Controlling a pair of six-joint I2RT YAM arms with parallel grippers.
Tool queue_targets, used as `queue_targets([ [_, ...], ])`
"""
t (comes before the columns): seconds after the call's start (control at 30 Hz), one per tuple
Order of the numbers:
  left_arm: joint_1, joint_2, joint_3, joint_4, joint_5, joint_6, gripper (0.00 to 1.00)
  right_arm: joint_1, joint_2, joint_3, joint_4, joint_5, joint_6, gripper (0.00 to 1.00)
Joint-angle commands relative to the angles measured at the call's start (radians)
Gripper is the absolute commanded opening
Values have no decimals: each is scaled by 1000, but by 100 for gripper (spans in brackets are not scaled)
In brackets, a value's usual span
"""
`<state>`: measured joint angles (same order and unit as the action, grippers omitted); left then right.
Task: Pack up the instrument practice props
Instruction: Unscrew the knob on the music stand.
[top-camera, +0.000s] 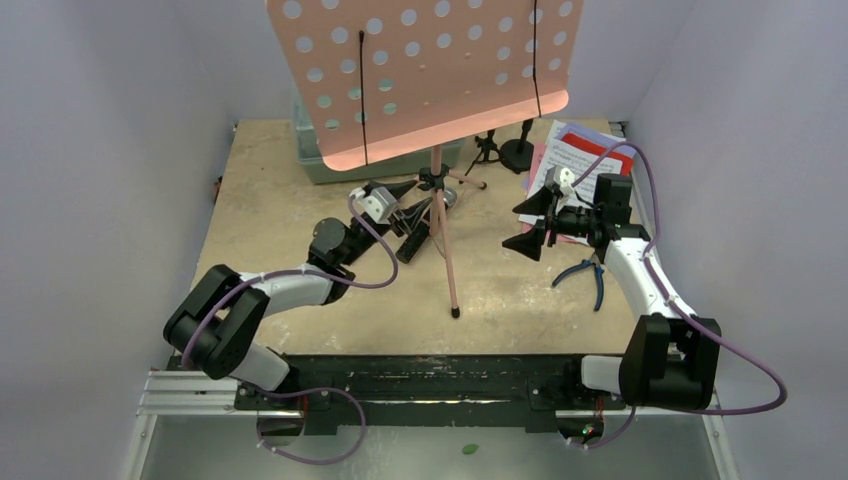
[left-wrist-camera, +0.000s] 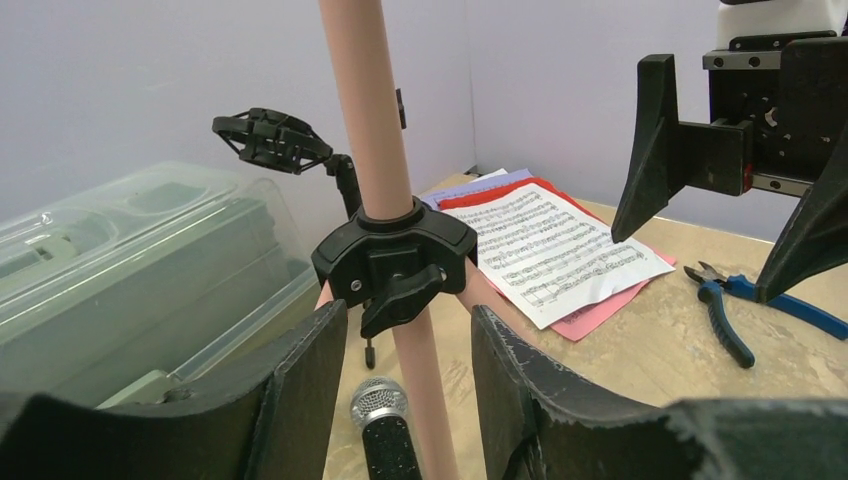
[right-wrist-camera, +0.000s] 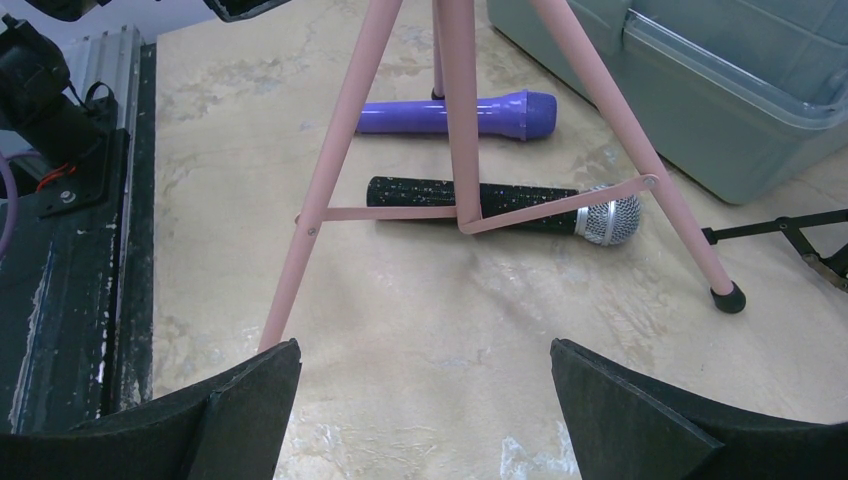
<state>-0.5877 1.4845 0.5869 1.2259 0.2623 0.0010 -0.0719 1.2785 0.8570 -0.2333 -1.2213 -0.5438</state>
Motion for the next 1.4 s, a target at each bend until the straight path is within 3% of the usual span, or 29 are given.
queue_targets([
  [0.0,-17,9,37,54,-29,29,47,5,2,27,-16,-15,-22,99],
  [0.13,-25,18,35,65,-48,7,41,4,4,27,-18,-15,-24,99],
  [0.43,-27,22,11,90,-171,-217,14,5,3,30,-25,-17,-30,99],
  [0.6,-27,-15,44,-72,-331,-477,5,4,4,30,-27,-17,-31,99],
  [0.77,-27,-43,75,-208,-356,-681,4,4,2,30,-28,-17,-33,99],
  [0.87,-26,-61,86,-285,-350,-772,12,4,3,31,-30,-17,-33,99],
  [1.03,-26,-93,96,-361,-316,-844,33,4,1,31,-31,-19,-33,99],
  [1.2,-26,-143,73,-385,-323,-813,56,4,-1,32,-32,-20,-34,99],
  [1.37,-12,-197,25,-380,-272,-709,64,4,-1,33,-33,-21,-35,99],
])
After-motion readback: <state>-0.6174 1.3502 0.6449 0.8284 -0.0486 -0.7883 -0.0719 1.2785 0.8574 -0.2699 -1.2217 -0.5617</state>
